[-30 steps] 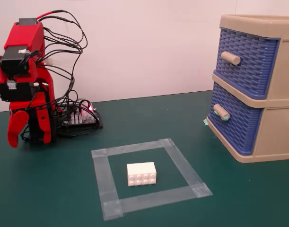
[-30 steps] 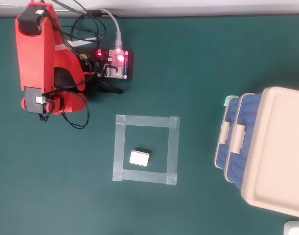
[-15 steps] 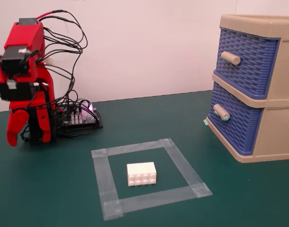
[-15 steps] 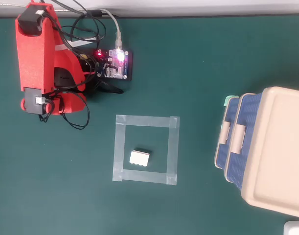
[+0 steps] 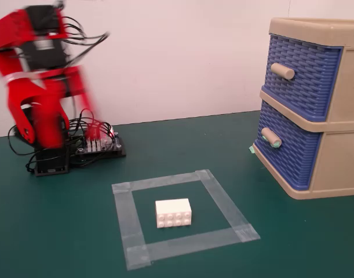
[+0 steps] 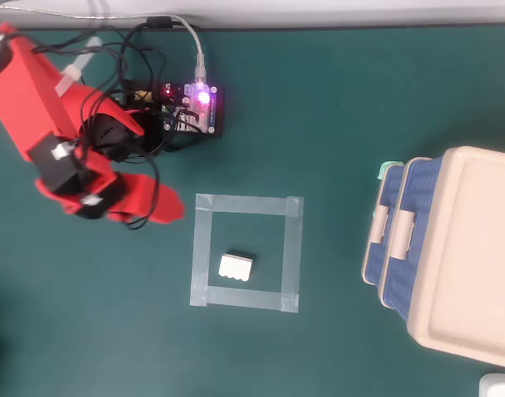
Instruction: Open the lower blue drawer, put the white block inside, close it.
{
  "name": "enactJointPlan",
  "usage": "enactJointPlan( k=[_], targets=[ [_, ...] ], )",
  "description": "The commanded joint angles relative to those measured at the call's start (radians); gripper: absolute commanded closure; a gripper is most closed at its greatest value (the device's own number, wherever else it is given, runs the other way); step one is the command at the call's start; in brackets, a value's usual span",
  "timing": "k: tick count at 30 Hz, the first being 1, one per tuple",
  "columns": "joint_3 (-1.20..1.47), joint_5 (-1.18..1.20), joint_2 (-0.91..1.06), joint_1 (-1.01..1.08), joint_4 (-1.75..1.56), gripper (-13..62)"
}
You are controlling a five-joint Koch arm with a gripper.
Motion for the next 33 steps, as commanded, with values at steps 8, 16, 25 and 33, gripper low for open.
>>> enactJointPlan(
  k=[8, 16, 25, 33],
  targets=[
    [0.092, 0.42, -0.434, -0.402, -0.973, 15.7],
    [0.097, 0.652, -0.719, -0.433, -1.715, 17.2],
    [-0.21, 0.663, -1.117, -0.486, -2.075, 18.7],
    [-0.492, 0.661, -1.304, -0.477, -2.025, 26.7]
  ],
)
